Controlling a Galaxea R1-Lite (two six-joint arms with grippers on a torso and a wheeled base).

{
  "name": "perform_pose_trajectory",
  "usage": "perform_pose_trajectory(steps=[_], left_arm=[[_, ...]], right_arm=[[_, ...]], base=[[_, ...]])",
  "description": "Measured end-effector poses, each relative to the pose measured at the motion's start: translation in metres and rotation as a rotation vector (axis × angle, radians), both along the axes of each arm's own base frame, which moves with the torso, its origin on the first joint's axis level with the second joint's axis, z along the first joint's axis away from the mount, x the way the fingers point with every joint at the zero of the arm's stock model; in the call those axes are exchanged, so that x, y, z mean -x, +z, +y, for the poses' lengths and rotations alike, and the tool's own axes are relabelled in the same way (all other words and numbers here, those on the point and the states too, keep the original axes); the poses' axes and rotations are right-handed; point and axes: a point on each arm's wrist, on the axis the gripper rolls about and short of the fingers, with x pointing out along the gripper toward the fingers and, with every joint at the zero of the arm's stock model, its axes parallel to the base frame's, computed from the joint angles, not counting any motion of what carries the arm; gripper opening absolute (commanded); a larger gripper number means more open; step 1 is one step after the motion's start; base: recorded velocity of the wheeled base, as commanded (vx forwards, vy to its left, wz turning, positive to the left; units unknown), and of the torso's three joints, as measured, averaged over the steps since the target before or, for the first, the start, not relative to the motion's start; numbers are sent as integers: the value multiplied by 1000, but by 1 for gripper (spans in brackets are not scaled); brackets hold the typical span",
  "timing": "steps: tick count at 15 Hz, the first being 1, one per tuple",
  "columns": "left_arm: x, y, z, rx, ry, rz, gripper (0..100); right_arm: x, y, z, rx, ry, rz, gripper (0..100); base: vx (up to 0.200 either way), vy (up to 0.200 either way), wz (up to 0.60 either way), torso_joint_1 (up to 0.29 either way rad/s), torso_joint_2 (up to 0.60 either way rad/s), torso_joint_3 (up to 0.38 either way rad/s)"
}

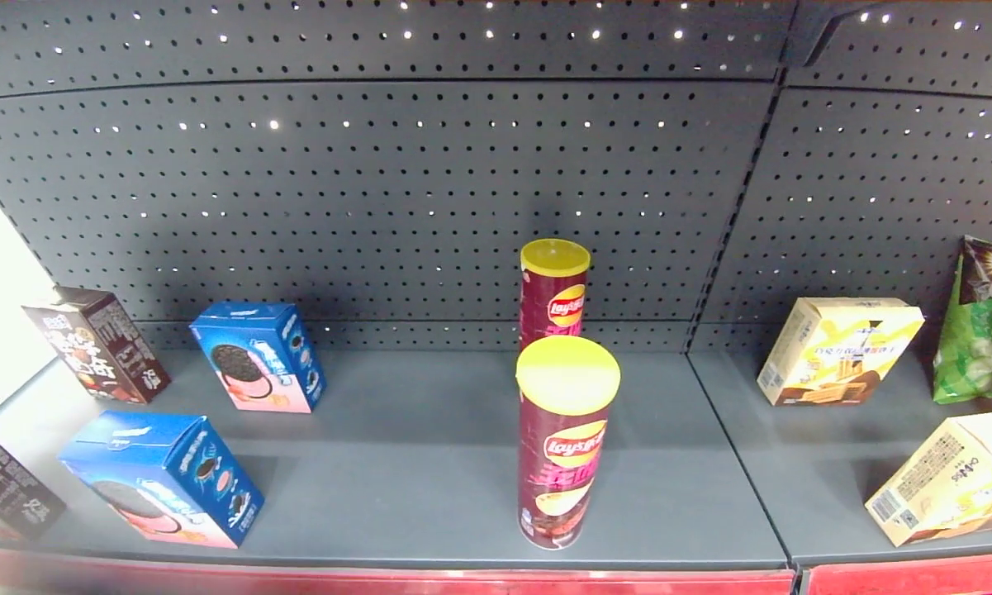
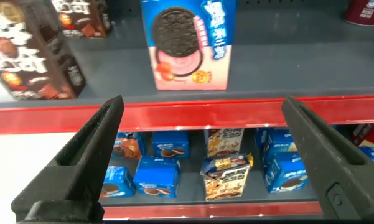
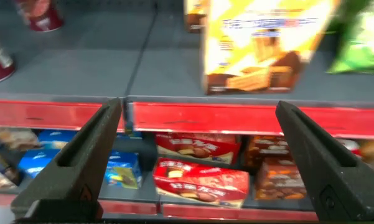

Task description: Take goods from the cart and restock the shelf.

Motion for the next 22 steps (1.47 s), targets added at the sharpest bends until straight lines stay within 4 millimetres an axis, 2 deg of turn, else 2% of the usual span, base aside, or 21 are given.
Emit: perform_pose_trajectory(steps=[22], left_arm=[[0, 0, 0, 0, 0, -1, 100]], right_arm=[[0, 0, 0, 0, -2, 0, 100]], base=[[0, 0, 0, 0, 0, 0]])
